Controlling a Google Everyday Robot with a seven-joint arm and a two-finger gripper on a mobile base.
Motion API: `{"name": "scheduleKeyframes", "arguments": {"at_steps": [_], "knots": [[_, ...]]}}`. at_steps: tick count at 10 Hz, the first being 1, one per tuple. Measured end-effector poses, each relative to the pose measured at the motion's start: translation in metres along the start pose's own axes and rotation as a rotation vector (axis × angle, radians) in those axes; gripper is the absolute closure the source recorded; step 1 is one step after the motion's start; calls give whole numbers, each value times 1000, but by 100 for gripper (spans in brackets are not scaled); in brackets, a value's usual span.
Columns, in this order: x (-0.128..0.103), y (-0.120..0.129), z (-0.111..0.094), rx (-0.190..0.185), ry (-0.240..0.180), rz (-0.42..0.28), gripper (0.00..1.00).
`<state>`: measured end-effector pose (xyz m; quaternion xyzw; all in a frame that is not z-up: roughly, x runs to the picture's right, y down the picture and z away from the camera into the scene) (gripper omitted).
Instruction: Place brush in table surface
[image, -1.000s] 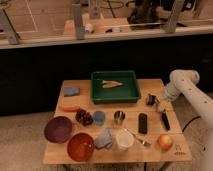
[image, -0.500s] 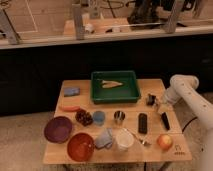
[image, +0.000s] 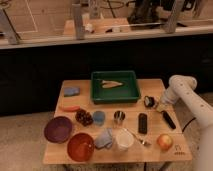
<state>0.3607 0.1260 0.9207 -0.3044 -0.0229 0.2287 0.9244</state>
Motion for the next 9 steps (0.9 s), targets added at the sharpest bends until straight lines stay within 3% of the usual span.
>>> {"name": "scheduleKeyframes", "arguments": {"at_steps": [3, 9], "knots": [[-5, -3, -13, 2, -1, -13, 100], [-39, -14, -84, 39, 23, -65, 100]]}}
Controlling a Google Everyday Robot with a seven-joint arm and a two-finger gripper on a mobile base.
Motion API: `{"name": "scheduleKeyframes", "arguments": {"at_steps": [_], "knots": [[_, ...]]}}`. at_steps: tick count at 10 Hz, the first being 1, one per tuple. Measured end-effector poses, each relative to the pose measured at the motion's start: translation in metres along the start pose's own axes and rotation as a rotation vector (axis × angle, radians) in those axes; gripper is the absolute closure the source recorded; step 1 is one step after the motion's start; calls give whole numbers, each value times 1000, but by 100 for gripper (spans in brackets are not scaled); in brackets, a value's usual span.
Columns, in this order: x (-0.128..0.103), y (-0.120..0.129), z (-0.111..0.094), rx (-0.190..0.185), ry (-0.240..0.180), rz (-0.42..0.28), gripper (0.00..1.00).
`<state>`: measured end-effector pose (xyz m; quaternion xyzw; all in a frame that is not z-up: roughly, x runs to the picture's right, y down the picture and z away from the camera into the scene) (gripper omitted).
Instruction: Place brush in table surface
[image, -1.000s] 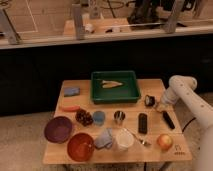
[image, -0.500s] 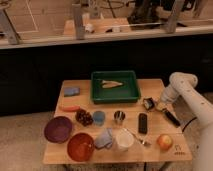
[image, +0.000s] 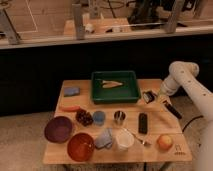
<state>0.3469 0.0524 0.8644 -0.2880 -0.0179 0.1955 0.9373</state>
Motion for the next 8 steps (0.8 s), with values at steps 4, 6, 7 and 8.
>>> {"name": "scheduleKeyframes", "arguments": {"at_steps": [4, 6, 7, 8], "knots": [[-14, 0, -59, -3, 15, 7, 100], [-14, 8, -81, -6, 12, 22, 100], [-15, 9, -83, -5, 9, 23, 100], [-19, 9, -82, -6, 7, 19, 100]]}}
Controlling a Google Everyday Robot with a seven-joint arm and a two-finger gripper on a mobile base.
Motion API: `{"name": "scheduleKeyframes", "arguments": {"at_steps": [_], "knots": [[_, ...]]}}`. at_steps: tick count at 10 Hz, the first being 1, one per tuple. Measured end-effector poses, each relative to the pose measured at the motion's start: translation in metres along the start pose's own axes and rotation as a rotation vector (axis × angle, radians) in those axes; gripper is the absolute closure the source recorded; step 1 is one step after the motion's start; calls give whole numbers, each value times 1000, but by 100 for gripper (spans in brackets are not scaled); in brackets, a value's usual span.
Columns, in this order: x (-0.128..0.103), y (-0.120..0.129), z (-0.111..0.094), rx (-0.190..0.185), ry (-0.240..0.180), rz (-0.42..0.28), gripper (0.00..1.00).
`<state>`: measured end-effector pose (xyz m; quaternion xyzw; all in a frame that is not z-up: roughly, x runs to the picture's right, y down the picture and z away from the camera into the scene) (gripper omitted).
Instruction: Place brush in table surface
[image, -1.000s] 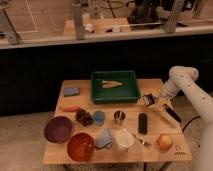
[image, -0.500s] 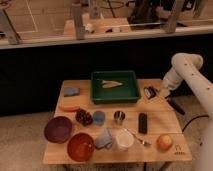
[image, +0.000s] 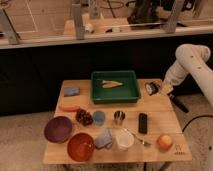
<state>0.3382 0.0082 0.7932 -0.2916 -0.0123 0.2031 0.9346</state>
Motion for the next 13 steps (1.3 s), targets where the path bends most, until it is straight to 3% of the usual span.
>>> {"name": "scheduleKeyframes", "arguments": {"at_steps": [4, 8, 10, 13], "knots": [[2, -1, 2, -1, 2, 21, 100], [7, -9, 41, 15, 56, 208, 100], [15, -14, 56, 12, 66, 296, 100], [25, -23, 70, 16, 65, 374, 100]]}}
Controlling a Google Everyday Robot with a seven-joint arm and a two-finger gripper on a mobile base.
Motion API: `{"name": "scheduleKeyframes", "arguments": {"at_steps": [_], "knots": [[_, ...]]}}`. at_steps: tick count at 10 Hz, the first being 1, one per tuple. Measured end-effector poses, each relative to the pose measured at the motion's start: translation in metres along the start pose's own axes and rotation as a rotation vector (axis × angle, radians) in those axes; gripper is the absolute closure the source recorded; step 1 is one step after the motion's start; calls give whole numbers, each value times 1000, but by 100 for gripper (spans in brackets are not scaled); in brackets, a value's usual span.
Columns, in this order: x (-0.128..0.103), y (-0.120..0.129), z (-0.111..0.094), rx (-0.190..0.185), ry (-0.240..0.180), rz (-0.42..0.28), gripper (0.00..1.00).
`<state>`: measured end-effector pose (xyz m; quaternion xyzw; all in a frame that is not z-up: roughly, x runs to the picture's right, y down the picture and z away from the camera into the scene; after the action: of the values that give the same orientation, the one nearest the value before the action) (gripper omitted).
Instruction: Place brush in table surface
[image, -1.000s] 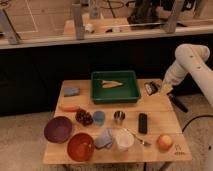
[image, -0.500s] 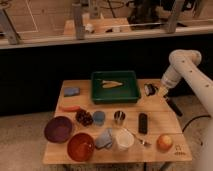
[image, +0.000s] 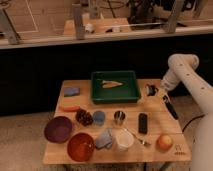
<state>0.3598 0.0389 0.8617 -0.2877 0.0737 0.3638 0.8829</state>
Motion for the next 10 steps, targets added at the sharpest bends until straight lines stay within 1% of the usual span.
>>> {"name": "scheduleKeyframes", "arguments": {"at_steps": [2, 4, 5, 7, 8, 9, 10], "knots": [[9, -9, 13, -7, 12, 41, 100], [14, -17, 31, -16, 25, 71, 100], [14, -19, 36, -22, 24, 73, 100], [19, -22, 49, -38, 0, 81, 100], [21, -23, 56, -40, -16, 82, 98], [24, -24, 62, -41, -34, 75, 88], [26, -24, 66, -38, -36, 60, 78]]}}
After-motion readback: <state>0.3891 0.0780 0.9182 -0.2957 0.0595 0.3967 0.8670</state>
